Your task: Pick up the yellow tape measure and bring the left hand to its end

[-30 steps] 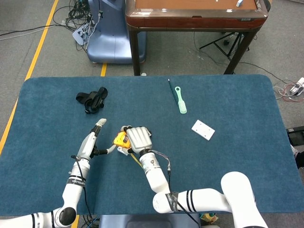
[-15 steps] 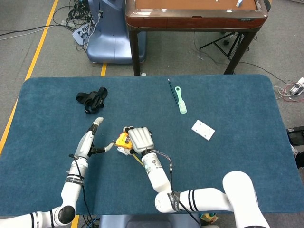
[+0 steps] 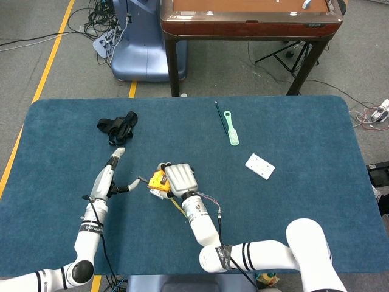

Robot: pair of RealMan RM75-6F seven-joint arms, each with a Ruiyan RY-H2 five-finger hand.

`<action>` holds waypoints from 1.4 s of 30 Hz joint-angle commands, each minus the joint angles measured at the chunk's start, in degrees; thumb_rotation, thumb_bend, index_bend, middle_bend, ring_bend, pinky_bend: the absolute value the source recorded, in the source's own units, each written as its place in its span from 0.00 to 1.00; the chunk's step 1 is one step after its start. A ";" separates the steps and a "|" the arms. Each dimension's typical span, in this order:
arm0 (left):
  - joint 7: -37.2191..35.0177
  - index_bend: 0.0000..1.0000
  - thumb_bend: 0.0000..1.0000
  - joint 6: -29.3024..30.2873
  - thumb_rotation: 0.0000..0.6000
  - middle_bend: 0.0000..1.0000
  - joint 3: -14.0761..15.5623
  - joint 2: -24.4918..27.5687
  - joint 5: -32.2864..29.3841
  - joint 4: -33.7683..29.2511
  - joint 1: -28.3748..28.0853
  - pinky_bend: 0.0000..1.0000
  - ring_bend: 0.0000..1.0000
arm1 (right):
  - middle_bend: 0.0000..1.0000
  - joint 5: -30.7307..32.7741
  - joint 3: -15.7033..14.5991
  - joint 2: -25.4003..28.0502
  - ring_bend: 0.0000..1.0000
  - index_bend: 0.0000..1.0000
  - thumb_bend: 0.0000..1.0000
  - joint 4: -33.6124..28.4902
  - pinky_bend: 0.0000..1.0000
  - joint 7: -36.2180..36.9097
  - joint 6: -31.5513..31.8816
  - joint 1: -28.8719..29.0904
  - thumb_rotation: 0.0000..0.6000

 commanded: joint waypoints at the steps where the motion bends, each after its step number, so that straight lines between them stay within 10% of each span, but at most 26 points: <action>1: -0.21 0.01 0.22 -0.04 1.00 0.00 -0.02 0.18 0.05 0.06 0.11 0.00 0.00 | 0.70 0.14 0.01 0.04 0.67 0.70 0.79 -0.02 0.40 -0.11 0.13 0.07 1.00; 11: -1.10 0.28 0.24 -0.43 1.00 0.00 0.06 0.86 0.34 0.07 0.41 0.00 0.00 | 0.70 0.67 -0.04 0.23 0.68 0.70 0.79 -0.28 0.40 -0.44 0.40 0.32 1.00; 42: -3.95 0.53 0.48 -1.60 1.00 0.00 -0.04 2.51 0.39 0.60 1.40 0.00 0.00 | 0.70 2.45 -0.26 0.54 0.68 0.70 0.79 0.80 0.40 -1.03 -0.28 0.91 1.00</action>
